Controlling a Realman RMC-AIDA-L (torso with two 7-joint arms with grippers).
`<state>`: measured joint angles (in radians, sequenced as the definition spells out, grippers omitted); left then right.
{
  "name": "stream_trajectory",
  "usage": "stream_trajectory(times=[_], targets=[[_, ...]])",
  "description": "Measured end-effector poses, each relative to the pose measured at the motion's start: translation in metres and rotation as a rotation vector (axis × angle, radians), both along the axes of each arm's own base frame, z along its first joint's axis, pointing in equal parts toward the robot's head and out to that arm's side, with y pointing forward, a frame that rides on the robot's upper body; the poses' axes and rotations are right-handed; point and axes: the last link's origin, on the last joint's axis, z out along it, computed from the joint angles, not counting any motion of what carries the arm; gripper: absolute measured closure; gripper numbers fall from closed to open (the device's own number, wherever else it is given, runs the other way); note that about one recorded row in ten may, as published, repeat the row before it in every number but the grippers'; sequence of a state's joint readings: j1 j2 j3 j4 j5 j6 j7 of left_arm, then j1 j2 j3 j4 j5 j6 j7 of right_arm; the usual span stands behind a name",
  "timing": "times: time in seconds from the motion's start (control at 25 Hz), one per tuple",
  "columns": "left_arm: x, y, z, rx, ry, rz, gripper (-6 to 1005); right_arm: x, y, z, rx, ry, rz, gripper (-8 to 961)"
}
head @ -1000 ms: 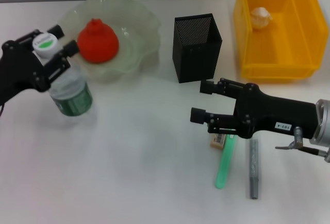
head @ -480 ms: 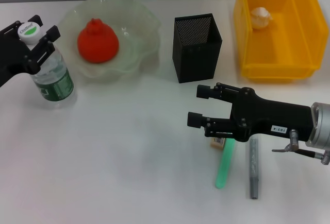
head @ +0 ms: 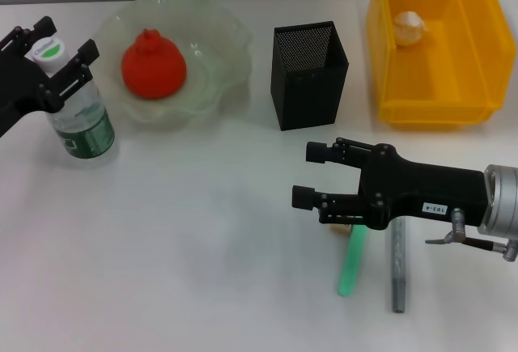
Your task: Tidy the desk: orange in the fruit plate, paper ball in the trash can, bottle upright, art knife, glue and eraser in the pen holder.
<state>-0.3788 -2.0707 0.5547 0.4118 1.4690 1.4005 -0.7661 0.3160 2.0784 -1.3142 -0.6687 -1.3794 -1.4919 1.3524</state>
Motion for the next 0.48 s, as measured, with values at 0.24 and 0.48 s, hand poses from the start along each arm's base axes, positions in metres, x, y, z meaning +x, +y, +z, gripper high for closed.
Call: stream_trajectory(times=[0.24, 0.48], targets=[[-0.005, -0.013, 0.028, 0.093, -0.037, -0.026, 239, 0.003, 0.001, 0.005, 0.020, 0.010, -0.017, 132], [-0.022, -0.055, 0.057, 0.164, -0.076, -0.023, 213, 0.001, 0.005, 0.033, 0.081, 0.079, -0.003, 134]])
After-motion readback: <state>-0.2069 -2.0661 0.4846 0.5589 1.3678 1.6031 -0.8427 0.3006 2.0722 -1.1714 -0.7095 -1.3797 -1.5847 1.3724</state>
